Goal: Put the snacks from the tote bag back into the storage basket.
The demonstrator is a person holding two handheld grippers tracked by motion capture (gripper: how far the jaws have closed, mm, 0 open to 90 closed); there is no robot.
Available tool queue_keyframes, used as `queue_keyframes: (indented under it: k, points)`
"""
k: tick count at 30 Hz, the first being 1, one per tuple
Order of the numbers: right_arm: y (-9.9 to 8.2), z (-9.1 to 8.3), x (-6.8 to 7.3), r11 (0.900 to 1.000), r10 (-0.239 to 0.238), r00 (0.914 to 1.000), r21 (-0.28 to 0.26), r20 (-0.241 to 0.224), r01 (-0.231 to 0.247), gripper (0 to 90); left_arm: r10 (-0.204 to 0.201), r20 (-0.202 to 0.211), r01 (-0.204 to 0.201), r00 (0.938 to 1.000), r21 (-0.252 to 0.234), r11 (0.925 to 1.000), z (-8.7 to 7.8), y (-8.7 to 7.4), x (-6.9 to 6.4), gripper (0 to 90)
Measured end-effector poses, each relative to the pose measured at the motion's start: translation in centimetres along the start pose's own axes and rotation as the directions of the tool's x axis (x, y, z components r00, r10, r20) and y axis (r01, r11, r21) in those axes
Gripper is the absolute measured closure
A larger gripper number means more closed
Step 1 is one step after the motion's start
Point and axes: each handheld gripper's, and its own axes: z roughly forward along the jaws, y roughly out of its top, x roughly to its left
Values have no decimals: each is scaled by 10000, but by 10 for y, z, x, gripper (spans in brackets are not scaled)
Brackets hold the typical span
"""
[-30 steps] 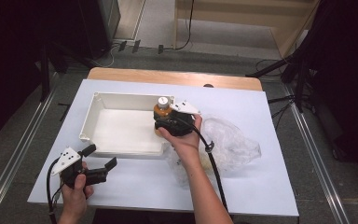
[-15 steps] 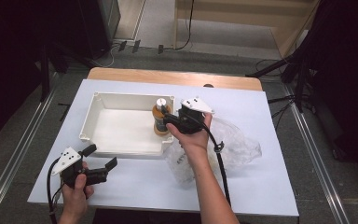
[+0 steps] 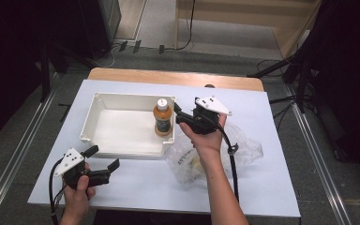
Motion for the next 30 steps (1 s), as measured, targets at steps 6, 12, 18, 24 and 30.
queue_keyframes:
  k: [6,12,18,24,30]
  points:
    - [0,-11,-8,9998,61,10000,-178,-22,-61,253,-21,-1,21,10000,61,10000,1,-1,-1,14]
    - [-1,-21,-16,9997,-21,10000,-223,59,22,245,56,-7,-56,10000,123,9999,3,-2,-2,14]
    - [-3,-31,-25,9996,14,9999,-267,169,-9,237,57,-38,-57,10000,111,9999,2,-2,-2,14]
    - [-7,-44,-36,9995,52,9994,-309,328,-42,228,189,-2,-189,9998,197,9996,4,-3,-4,14]
    - [-15,-54,-50,9994,180,9982,-295,566,-164,224,261,-23,-260,9997,190,9995,5,-3,-4,14]
